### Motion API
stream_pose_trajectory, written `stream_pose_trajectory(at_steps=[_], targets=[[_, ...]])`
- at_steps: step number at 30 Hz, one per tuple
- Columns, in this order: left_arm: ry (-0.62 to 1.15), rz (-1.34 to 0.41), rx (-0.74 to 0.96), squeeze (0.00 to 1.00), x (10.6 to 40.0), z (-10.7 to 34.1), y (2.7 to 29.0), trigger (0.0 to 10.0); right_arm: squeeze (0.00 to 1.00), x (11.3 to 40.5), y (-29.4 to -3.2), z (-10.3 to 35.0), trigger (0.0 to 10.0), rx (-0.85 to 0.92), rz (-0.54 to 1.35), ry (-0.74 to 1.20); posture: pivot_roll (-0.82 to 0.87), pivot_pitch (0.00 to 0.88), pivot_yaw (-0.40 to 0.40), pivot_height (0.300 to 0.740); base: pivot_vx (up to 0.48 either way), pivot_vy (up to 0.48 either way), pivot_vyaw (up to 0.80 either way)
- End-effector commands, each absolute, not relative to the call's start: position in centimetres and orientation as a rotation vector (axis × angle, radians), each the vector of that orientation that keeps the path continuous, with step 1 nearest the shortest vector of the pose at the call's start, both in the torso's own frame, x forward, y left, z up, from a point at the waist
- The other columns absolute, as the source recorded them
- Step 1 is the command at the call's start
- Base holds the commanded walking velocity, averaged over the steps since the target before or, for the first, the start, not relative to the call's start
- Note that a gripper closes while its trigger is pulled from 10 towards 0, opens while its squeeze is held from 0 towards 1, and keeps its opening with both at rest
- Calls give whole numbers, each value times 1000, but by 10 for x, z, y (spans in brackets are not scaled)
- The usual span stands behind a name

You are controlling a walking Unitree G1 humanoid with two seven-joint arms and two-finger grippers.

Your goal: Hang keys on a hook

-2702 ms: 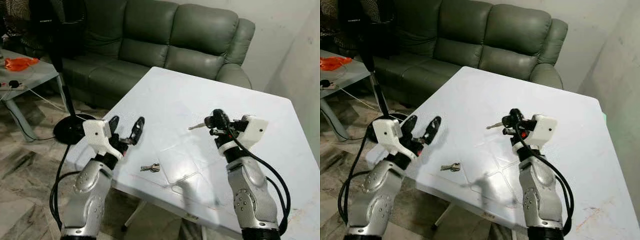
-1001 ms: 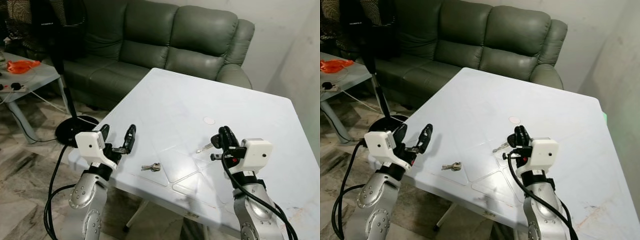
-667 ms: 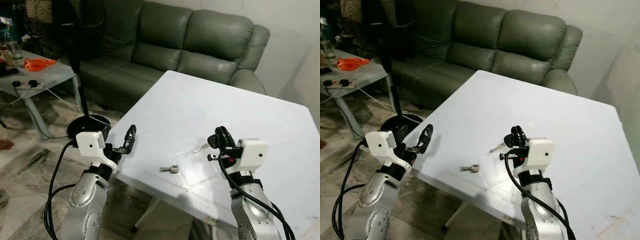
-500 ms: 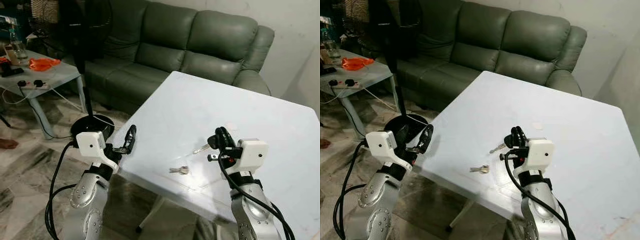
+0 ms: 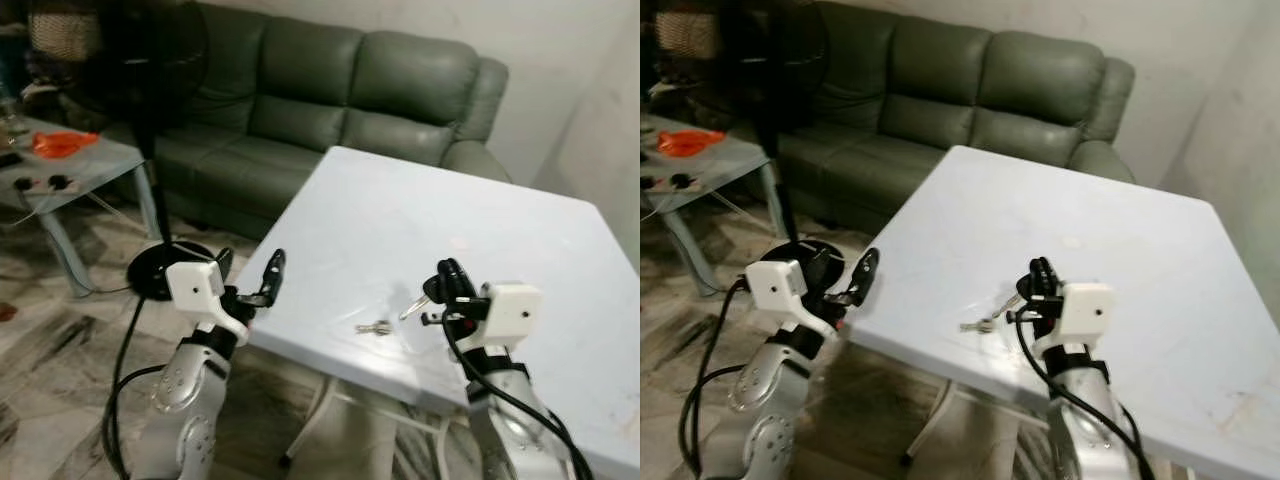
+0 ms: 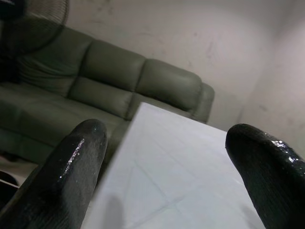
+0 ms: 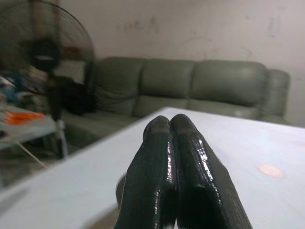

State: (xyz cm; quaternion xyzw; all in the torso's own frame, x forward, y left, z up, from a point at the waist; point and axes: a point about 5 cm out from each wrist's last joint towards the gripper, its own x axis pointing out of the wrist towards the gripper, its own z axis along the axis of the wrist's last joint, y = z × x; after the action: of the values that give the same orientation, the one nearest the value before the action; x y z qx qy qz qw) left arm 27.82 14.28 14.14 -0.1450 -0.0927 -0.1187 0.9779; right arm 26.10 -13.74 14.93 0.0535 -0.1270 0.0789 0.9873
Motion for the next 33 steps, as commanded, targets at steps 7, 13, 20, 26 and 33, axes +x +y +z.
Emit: stream_pose_trajectory(at_steps=[7,13,20,26,33], targets=[[-197,-270,-308,0,278,145,132,10000,0,261,-148,150,10000,93,127,-256,21,0,-81,740,0,337,0],[-197,-270,-308,0,279,145,131,10000,0,261,-147,150,10000,93,130,-255,22,0,-84,740,0,168,0],[-201,-289,-298,0,281,146,128,10000,0,262,-147,150,10000,92,137,-250,23,0,-88,740,0,0,0],[-207,-305,-300,0,283,148,126,10000,0,263,-148,149,10000,96,133,-228,17,0,-86,740,0,0,0],[-214,-295,-312,0,285,150,125,10000,0,267,-150,148,10000,92,124,-209,16,0,-85,740,0,0,-404]])
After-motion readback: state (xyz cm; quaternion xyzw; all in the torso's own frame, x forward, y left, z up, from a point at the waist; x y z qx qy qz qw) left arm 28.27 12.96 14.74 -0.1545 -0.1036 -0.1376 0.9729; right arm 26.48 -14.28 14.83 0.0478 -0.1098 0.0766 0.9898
